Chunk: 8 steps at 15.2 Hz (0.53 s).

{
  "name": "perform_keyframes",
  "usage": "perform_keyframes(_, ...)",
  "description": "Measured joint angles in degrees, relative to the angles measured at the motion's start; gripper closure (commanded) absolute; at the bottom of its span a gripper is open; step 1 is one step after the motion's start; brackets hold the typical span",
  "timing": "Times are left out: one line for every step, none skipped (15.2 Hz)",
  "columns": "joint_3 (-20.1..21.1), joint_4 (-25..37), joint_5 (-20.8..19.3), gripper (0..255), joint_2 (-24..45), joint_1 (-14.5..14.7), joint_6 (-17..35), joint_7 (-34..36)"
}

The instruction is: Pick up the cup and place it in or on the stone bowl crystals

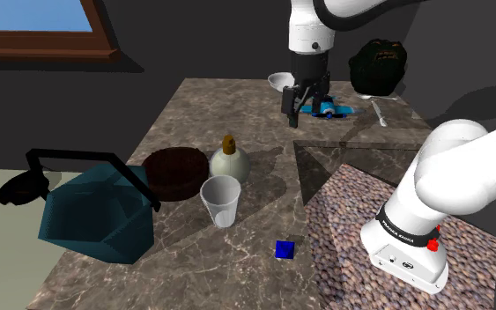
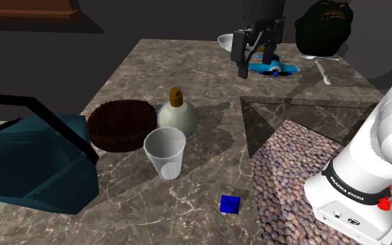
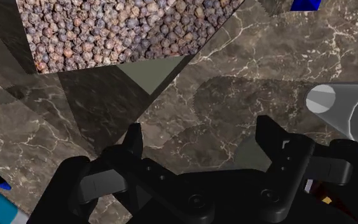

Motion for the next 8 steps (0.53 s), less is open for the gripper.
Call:
perform_keyframes(0.76, -0.39, 1.12, 0, 0.67, 0.52, 1.19, 0.92)
perform_keyframes(1.34, -0.25, 1.96, 0, 2.36, 0.79, 2.84, 1.54)
perform_keyframes(2.09, -1.00, 3.05, 0, 2.94, 1.33, 4.33, 2.38)
perform_keyframes(2.96, -0.71, 4.09, 0, 4.31, 1.82, 5.61, 3.36)
perform_keyframes(3.88, -0.72, 5.21, 0, 5.36, 2.39, 6.90, 4.39)
perform_keyframes(4.68, -0.14, 6.15, 0, 6.72, 2.84, 7.92, 5.32)
perform_keyframes(5.36, 0.01, 6.98, 0, 8.16, 3.18, 9.39, 5.98)
perform_keyframes(6.42, 0.39, 7.94, 0, 10.12, 3.66, 11.24, 7.00)
